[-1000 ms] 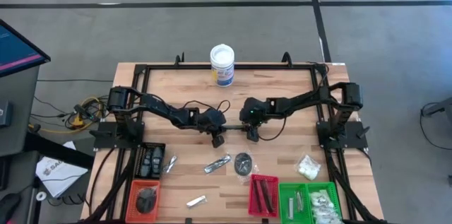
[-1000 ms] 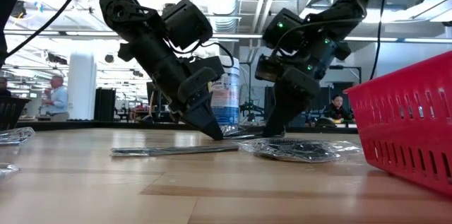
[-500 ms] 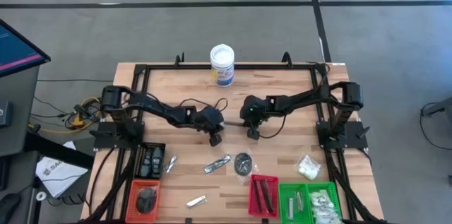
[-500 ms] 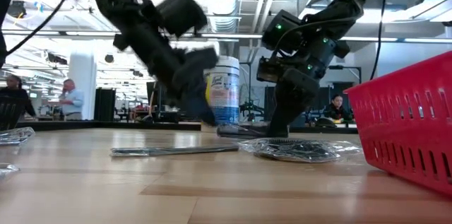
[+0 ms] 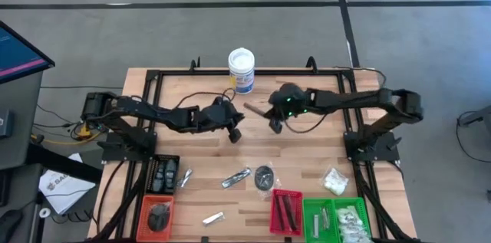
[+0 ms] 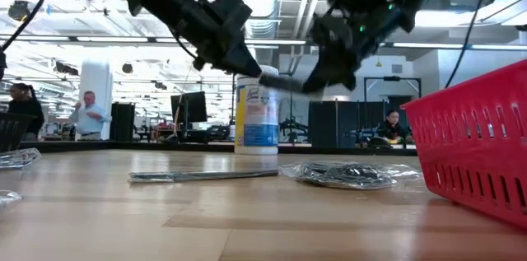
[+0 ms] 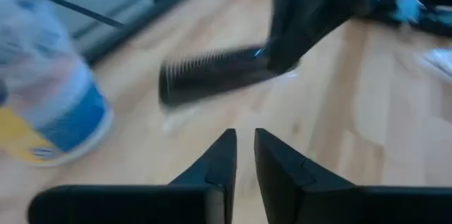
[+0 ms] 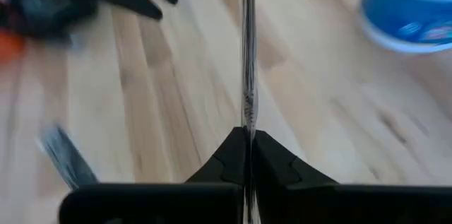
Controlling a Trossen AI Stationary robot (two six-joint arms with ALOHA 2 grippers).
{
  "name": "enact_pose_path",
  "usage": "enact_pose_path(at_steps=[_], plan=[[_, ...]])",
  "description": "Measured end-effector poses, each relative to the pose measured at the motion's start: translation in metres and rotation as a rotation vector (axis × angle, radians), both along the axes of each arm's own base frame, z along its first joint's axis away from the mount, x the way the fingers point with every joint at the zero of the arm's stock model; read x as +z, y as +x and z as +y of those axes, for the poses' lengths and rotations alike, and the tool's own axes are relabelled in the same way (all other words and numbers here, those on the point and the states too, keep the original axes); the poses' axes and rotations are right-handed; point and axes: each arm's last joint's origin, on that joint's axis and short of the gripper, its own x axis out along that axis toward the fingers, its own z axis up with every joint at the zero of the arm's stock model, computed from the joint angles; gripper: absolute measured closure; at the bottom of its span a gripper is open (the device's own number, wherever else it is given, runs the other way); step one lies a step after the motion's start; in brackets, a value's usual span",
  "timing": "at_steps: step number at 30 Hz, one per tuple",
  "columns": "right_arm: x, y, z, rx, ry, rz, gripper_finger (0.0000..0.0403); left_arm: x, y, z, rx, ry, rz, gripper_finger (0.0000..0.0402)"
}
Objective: Pick & Place Travel size toiletries
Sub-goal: Put the black comb into the red bin
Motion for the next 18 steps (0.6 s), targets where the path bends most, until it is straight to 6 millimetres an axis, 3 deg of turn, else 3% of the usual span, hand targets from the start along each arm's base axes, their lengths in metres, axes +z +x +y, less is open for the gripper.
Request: enact_pose_path(at_steps=[9, 18], plan=[[0.046, -0.027, 0.013, -0.249, 0.124, -0.125, 0.0402, 0.028, -0.013, 0.008, 0.100, 0.044, -0.094, 0.0340], [0.061, -0.038, 0.051, -0.448, 0.268, -0.197, 0.0402, 0.033, -0.015, 0.007, 0.093, 0.024, -0.123, 0.0339]])
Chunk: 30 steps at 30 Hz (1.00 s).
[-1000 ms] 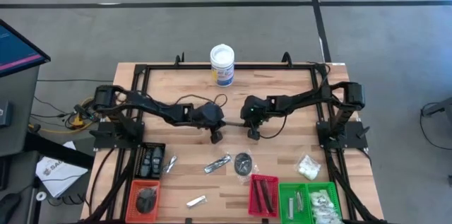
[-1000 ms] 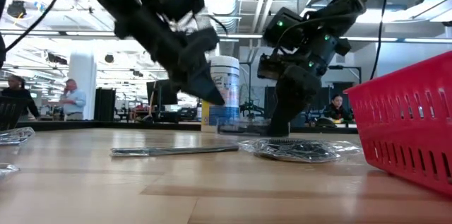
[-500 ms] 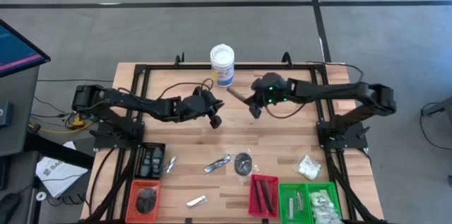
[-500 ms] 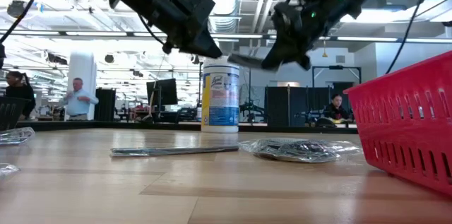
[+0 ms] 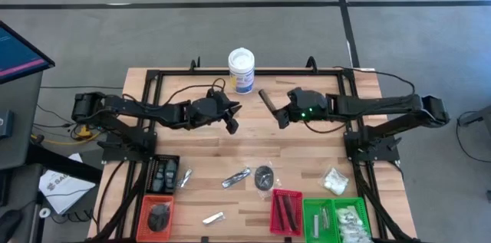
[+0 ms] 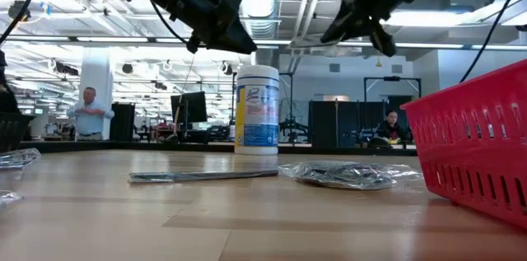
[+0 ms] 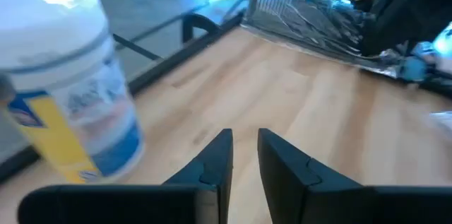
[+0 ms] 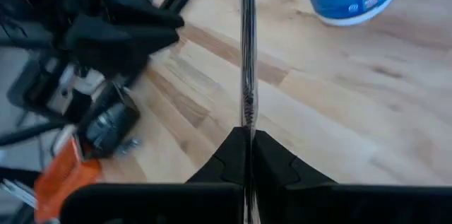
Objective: Pick & Place Travel size toiletries
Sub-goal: Put the black comb into the red bin
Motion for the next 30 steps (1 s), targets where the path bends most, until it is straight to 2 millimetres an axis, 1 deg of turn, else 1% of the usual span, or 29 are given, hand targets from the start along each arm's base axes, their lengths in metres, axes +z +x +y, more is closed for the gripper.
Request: enact_pose_path(at_steps=[3, 8, 14, 19, 26, 30], plan=[[0.001, 0.000, 0.015, -0.041, 0.027, -0.009, 0.0402, 0.000, 0.001, -0.003, -0.044, -0.079, -0.032, 0.0339], [0.007, 0.004, 0.040, -0.091, 0.023, 0.030, 0.0403, -0.001, 0.003, -0.015, -0.126, -0.193, -0.067, 0.0339], [0.026, 0.011, 0.068, -0.095, 0.008, 0.051, 0.0403, -0.001, 0.003, -0.036, -0.193, -0.207, -0.065, 0.0339], [0.038, 0.014, 0.094, -0.126, 0.000, 0.088, 0.0403, -0.001, 0.003, -0.050, -0.227, -0.208, -0.064, 0.0339], [0.038, 0.027, 0.140, -0.122, 0.034, 0.117, 0.0403, 0.000, 0.001, -0.065, -0.243, -0.217, -0.069, 0.0339], [0.027, 0.033, 0.167, -0.127, 0.055, 0.174, 0.0403, 0.000, 0.000, -0.073, -0.254, -0.212, -0.070, 0.0339]])
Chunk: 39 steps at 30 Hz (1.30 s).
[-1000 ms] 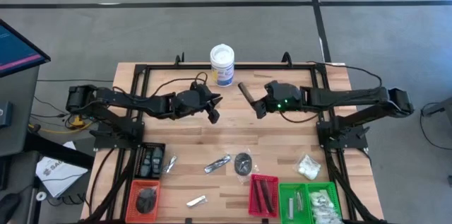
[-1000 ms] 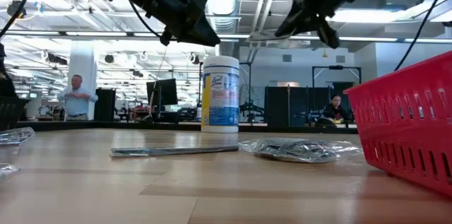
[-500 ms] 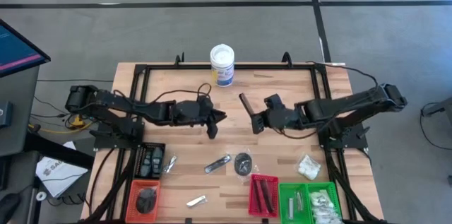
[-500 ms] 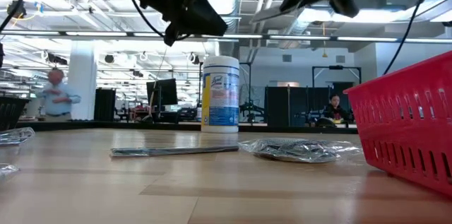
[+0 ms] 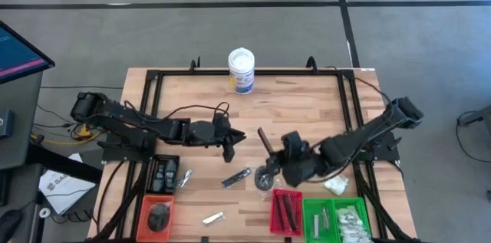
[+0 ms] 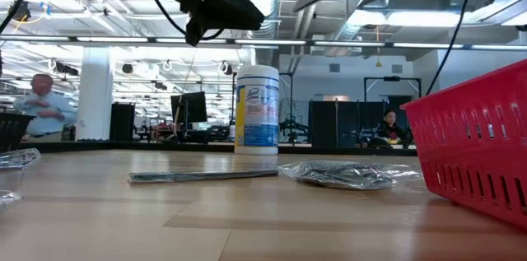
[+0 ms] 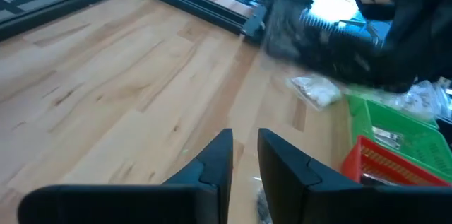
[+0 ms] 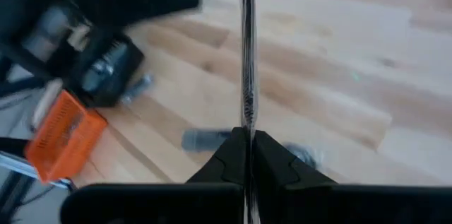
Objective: Pick & Place Travel size toiletries
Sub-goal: Put the black comb into the red bin
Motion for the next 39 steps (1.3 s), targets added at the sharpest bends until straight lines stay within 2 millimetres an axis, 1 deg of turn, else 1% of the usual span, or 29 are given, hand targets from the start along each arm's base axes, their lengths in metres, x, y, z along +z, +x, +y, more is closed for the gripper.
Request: enact_pose_path(at_steps=[5, 11, 15, 18, 23, 28, 34, 39], plan=[[-0.012, -0.001, 0.032, -0.028, 0.017, 0.078, 0.0403, 0.000, -0.002, -0.010, -0.013, -0.014, -0.006, 0.0339], [-0.018, -0.006, 0.070, -0.056, 0.052, 0.119, 0.0403, 0.000, -0.004, -0.022, -0.034, -0.014, -0.010, 0.0339], [-0.022, -0.014, 0.095, -0.067, 0.075, 0.161, 0.0403, 0.000, -0.005, -0.025, -0.036, -0.017, -0.012, 0.0339], [-0.029, -0.024, 0.112, -0.081, 0.069, 0.218, 0.0403, 0.000, -0.005, -0.025, -0.035, -0.017, -0.013, 0.0339], [-0.036, -0.029, 0.139, -0.048, 0.074, 0.223, 0.0402, 0.000, -0.005, -0.025, -0.034, -0.017, -0.013, 0.0339], [-0.045, -0.030, 0.158, -0.012, 0.066, 0.253, 0.0402, 0.000, -0.005, -0.025, -0.034, -0.018, -0.013, 0.0339], [-0.060, -0.025, 0.175, -0.092, 0.144, 0.270, 0.0402, 0.000, -0.005, -0.025, -0.035, -0.021, -0.013, 0.0339], [-0.070, -0.020, 0.188, -0.091, 0.167, 0.308, 0.0402, 0.000, -0.006, -0.030, -0.049, -0.030, -0.013, 0.0339]])
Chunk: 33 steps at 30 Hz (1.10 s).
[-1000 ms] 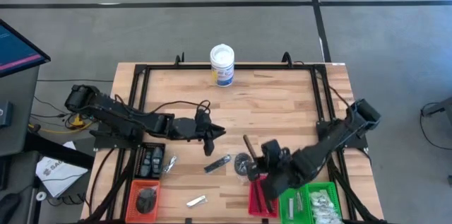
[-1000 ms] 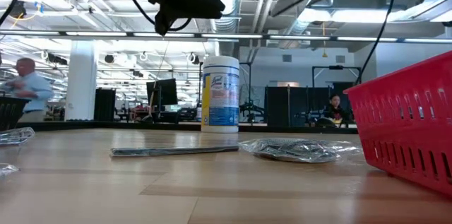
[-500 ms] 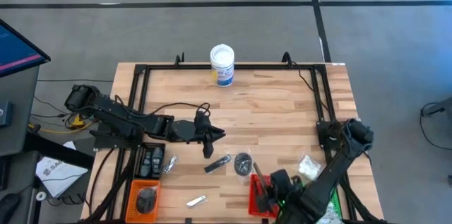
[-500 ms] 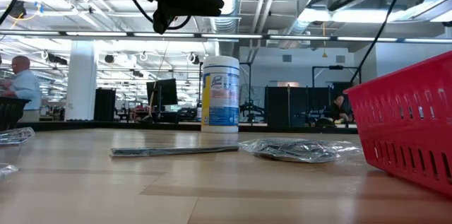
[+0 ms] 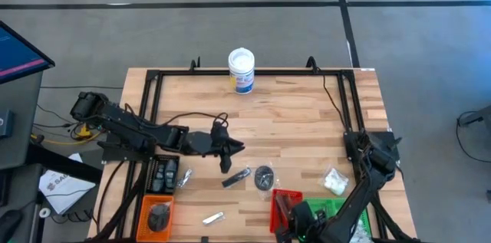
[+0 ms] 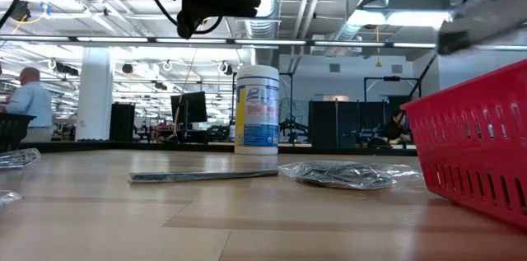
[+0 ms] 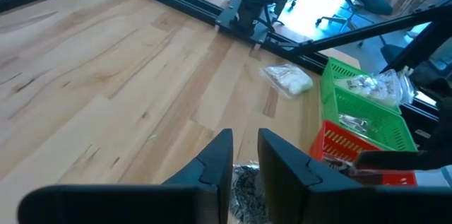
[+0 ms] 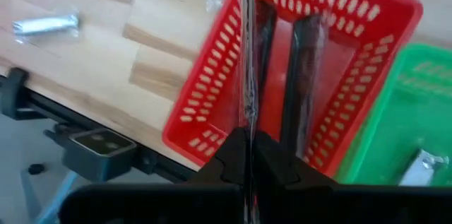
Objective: Pick & Place Travel size toiletries
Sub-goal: Put the black comb into the red bin
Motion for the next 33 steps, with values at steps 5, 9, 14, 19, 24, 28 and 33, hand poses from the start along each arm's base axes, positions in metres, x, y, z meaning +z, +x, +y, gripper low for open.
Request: enact_pose_path(at_steps=[5, 9, 14, 19, 24, 28, 33], plan=[[-0.002, 0.000, 0.002, -0.009, 0.005, 0.021, 0.0402, 0.000, -0.001, -0.002, -0.006, -0.002, 0.000, 0.0339], [-0.008, -0.002, -0.002, -0.013, -0.012, 0.061, 0.0402, 0.000, -0.001, -0.002, -0.006, -0.002, 0.000, 0.0339], [-0.020, -0.004, -0.003, -0.015, -0.017, 0.095, 0.0402, 0.000, -0.001, -0.002, 0.000, 0.000, -0.001, 0.0339], [-0.029, -0.003, -0.006, -0.011, -0.027, 0.103, 0.0402, 0.000, -0.001, -0.002, 0.000, 0.000, -0.001, 0.0339], [-0.038, -0.001, -0.004, 0.001, -0.001, 0.082, 0.0402, 0.000, -0.001, -0.002, 0.000, 0.000, -0.001, 0.0339], [-0.040, -0.002, -0.005, 0.012, -0.013, 0.092, 0.0401, 0.000, -0.001, -0.002, 0.000, 0.000, -0.001, 0.0339], [-0.040, -0.002, -0.005, 0.022, -0.010, 0.096, 0.0397, 0.000, -0.001, -0.002, 0.000, 0.000, -0.001, 0.0339]])
